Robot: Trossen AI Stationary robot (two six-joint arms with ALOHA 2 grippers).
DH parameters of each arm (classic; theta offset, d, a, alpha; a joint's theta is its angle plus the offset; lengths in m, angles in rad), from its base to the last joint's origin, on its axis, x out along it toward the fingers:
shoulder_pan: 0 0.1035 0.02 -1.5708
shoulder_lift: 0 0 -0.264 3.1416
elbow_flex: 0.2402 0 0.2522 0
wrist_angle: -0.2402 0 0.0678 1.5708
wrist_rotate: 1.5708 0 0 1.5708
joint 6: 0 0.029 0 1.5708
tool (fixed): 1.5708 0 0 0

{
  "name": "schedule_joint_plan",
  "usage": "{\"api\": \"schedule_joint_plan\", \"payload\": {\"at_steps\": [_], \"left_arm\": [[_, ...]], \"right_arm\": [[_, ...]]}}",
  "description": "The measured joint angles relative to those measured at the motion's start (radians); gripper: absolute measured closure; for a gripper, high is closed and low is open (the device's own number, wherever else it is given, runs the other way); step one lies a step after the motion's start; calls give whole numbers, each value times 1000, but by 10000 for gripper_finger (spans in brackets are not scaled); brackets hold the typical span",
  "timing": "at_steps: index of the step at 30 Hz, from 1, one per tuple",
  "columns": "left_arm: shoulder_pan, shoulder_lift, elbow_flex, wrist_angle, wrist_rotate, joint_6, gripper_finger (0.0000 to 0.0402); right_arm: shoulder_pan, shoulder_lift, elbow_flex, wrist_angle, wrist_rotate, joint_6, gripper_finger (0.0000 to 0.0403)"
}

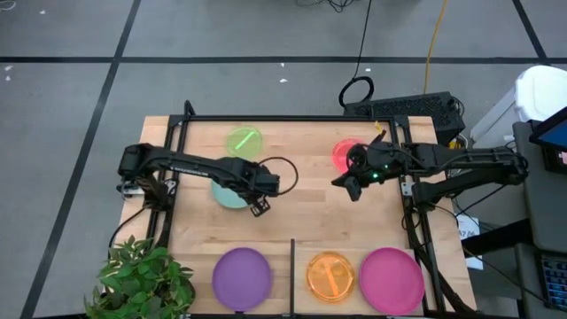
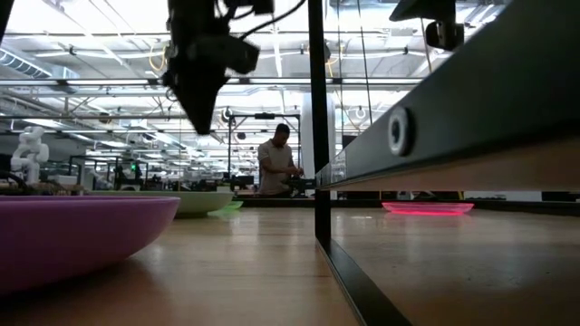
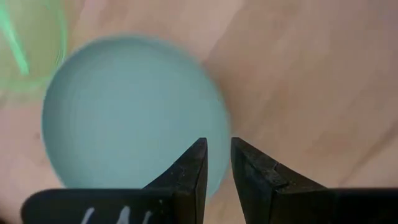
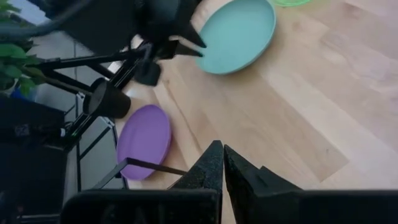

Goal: Place and stack plates onto a shelf
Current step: Stack the blue plate on top of the pink plate on the shelf

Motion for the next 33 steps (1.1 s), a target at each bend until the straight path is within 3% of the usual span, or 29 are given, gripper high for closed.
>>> {"api": "schedule_joint_plan", "payload": {"at_steps": [6, 11, 22, 25, 33], "left_arm": [[39, -19, -121, 14, 82, -139, 323], [52, -19, -203, 119, 206, -158, 323], [8, -18, -277, 154, 208, -227, 319], [-9, -18, -277, 154, 186, -223, 299], [-36, 2, -301, 206, 105, -156, 199]], "right_arm": [[12, 0, 0, 0, 2, -1, 403], [12, 0, 0, 0, 2, -13, 403], [17, 0, 0, 3, -2, -8, 403], [17, 0, 0, 3, -3, -8, 403], [17, 0, 0, 4, -4, -8, 403]]}}
